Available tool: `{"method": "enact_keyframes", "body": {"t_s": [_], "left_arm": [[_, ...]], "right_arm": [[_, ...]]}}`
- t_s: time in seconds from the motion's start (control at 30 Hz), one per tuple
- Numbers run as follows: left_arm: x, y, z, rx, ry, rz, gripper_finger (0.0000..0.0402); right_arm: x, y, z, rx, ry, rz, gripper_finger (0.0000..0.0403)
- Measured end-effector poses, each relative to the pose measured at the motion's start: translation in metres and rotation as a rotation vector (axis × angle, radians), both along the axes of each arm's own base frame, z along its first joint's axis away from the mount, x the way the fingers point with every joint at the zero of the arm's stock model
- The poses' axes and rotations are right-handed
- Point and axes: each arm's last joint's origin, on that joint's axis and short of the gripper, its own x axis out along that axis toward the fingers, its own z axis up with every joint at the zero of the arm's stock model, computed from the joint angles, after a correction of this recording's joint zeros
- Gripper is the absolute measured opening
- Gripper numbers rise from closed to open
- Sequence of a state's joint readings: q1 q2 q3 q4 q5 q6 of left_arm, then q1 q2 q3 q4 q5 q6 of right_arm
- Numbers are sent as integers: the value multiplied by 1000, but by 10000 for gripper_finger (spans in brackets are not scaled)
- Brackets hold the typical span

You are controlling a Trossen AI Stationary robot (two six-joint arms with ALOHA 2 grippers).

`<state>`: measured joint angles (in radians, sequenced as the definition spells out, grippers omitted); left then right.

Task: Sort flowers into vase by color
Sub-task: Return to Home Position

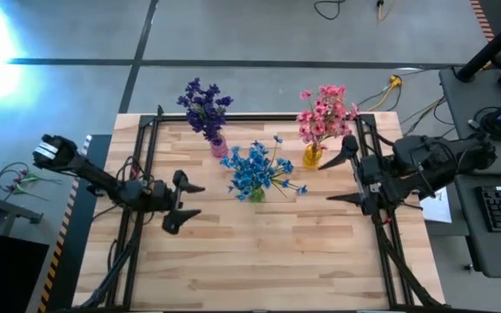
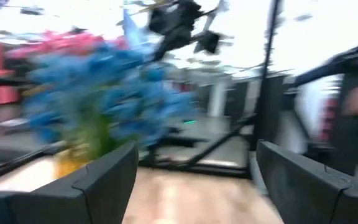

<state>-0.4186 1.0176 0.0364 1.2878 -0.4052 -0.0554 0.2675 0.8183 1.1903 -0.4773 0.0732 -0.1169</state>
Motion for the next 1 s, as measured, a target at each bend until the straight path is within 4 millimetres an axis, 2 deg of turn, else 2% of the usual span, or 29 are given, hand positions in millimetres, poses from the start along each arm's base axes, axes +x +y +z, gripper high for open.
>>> {"method": "enact_keyframes", "body": {"t_s": [0.23,0.43,0.6,0.73,0.87,1.0], "left_arm": [[-10,-9,9,-23,-54,-201,303],[-12,-16,20,-25,-50,-254,278],[-8,-23,31,61,135,-315,253],[-13,-21,48,138,362,-309,212],[-23,-14,70,240,369,-300,148],[-34,-8,68,281,397,-306,79]], "right_arm": [[-6,3,-34,42,71,8,348],[-15,5,-42,97,66,25,348],[-22,6,-47,99,62,49,347],[-29,3,-56,97,68,49,347],[-52,-5,-60,118,8,52,347],[-75,-13,-65,160,-58,55,347]]}}
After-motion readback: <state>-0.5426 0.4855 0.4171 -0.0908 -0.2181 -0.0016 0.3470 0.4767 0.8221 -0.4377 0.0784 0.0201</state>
